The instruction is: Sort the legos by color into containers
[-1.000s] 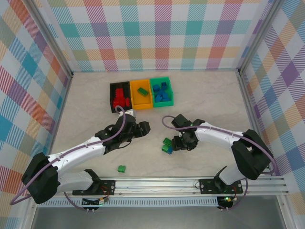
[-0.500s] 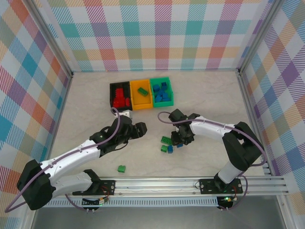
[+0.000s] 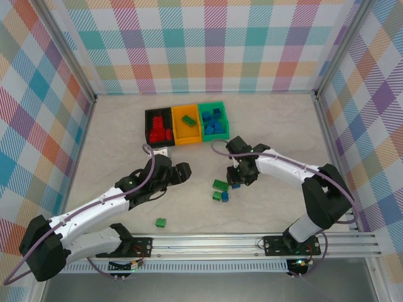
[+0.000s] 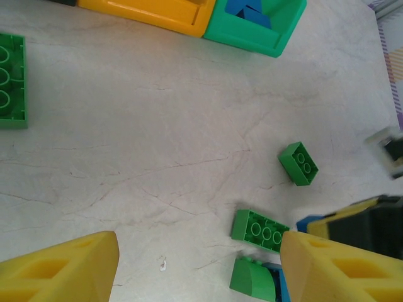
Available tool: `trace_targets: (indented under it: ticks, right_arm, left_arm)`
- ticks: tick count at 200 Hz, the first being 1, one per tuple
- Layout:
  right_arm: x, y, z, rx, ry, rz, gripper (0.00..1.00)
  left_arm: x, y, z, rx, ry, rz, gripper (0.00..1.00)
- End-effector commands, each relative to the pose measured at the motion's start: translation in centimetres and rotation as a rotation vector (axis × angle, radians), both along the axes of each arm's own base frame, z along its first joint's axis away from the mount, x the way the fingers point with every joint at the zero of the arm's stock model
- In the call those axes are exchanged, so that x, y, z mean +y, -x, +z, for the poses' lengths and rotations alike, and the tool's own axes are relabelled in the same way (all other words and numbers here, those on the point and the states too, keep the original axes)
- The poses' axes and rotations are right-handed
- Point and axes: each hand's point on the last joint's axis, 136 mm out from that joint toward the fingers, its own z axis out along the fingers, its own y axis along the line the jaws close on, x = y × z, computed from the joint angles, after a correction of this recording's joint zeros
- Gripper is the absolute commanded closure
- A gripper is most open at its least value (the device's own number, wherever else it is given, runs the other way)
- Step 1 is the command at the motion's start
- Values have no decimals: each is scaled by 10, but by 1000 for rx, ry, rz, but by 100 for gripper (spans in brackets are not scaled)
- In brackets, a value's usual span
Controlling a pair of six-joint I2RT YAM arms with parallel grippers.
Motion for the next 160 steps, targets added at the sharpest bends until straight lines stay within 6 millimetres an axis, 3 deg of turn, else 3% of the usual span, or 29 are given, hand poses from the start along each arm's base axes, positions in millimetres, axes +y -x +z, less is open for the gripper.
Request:
trace_targets:
  ticks: [1, 52, 104, 147, 160]
  right_arm:
    - [8, -31, 32, -69, -82, -5, 65]
    - [20, -132, 72, -183, -196, -100, 64]
    - [40, -222, 85, -237, -220, -116, 63]
    - [54, -270, 91, -271, -231, -105, 62]
    - [58, -273, 90, -258, -240, -97, 54]
  left_arm:
    - [4, 3, 0, 9, -4, 24, 32]
    - [8, 8, -3, 46, -17, 37, 32]
    - [19, 20, 3, 48, -13, 44, 32]
    - [36, 31, 13, 17, 14, 79, 32]
    - [41, 34, 14, 11, 16, 87, 32]
